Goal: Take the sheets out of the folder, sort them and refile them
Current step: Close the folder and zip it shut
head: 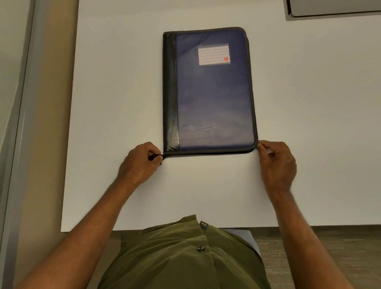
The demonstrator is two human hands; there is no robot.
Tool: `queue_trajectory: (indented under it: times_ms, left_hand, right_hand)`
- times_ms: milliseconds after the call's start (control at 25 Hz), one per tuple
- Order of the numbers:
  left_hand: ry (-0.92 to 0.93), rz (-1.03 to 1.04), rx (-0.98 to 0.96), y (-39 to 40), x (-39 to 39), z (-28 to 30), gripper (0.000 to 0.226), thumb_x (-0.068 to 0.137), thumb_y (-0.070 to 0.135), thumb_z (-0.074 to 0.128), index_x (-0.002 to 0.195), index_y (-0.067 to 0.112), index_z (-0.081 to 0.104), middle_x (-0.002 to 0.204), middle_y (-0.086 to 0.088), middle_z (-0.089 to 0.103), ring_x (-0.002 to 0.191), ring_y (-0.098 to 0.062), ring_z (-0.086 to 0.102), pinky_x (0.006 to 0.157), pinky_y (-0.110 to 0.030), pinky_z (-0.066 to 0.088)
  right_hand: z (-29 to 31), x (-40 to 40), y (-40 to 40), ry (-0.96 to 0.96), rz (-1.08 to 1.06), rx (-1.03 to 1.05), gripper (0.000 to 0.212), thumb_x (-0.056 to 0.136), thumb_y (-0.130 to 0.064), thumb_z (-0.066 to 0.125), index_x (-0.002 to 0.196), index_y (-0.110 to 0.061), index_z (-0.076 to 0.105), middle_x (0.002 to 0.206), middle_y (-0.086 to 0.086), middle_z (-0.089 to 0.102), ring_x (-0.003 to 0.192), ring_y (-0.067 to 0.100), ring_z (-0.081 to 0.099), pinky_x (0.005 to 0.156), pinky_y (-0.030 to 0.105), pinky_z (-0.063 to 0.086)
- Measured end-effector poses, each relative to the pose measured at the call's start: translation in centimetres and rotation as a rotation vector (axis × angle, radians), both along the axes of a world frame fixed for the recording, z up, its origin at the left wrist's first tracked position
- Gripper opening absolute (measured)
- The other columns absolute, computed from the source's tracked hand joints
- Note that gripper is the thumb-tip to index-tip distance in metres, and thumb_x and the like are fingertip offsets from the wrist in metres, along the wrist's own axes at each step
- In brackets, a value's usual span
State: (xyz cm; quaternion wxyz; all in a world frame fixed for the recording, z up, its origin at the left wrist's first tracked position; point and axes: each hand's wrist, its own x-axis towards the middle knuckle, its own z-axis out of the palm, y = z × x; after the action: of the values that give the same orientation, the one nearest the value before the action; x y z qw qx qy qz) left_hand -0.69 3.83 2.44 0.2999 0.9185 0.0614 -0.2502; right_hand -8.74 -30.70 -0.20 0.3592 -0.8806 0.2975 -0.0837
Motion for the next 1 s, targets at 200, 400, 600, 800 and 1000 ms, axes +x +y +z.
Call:
queue_trajectory:
  times_ms: [200, 400, 600, 800, 1000]
  left_hand:
    - [-0.140, 0.028, -0.024, -3.8, 3.7, 0.4, 0.063, 0.091, 0.043, 0.073, 0.145, 0.024, 0.046, 0.141, -0.004, 0.055, 0.130, -0.028, 0.051, 0.105, -0.053, 0.049]
    - [-0.215, 0.104, 0.117, -11.4, 9.1, -0.4, 0.079, 0.096, 0.055, 0.058, 0.159, 0.019, 0.027, 0.165, -0.010, 0.027, 0.146, -0.034, 0.034, 0.114, -0.053, 0.036]
    - [-0.317, 0.069, 0.366, -14.9, 8.8, -3.2, 0.079, 0.098, 0.068, 0.035, 0.161, 0.021, 0.025, 0.169, -0.010, 0.022, 0.148, -0.040, 0.031, 0.114, -0.055, 0.033]
    - [-0.374, 0.028, 0.433, -14.5, 8.8, -4.3, 0.076, 0.099, 0.068, 0.030, 0.160, 0.022, 0.027, 0.167, -0.010, 0.027, 0.147, -0.041, 0.034, 0.114, -0.058, 0.036]
    - [-0.374, 0.005, 0.446, -14.4, 8.8, -4.6, 0.078, 0.099, 0.068, 0.028, 0.161, 0.022, 0.026, 0.167, -0.012, 0.026, 0.148, -0.043, 0.033, 0.116, -0.059, 0.037]
  right_hand:
    - [-0.2, 0.5, -0.3, 0.072, 0.049, -0.011, 0.008, 0.095, -0.027, 0.072, 0.103, -0.025, 0.074, 0.102, -0.009, 0.069, 0.075, 0.011, 0.061, 0.071, 0.028, 0.047]
    - [-0.2, 0.8, -0.2, 0.096, 0.056, -0.028, 0.011, 0.097, -0.024, 0.069, 0.109, -0.025, 0.072, 0.104, -0.009, 0.067, 0.079, 0.011, 0.061, 0.072, 0.025, 0.042]
    - [-0.2, 0.9, -0.5, 0.093, 0.093, -0.025, 0.006, 0.100, -0.019, 0.066, 0.104, -0.023, 0.068, 0.102, -0.010, 0.064, 0.083, 0.008, 0.058, 0.072, 0.027, 0.046]
    - [-0.5, 1.2, -0.6, 0.087, 0.072, -0.170, 0.009, 0.099, -0.017, 0.064, 0.098, -0.026, 0.064, 0.096, -0.011, 0.060, 0.083, 0.011, 0.057, 0.063, 0.028, 0.039]
    - [-0.8, 3.8, -2.4, 0.022, 0.110, -0.156, 0.006, 0.099, -0.020, 0.067, 0.095, -0.023, 0.065, 0.094, -0.008, 0.063, 0.081, 0.016, 0.060, 0.067, 0.036, 0.050]
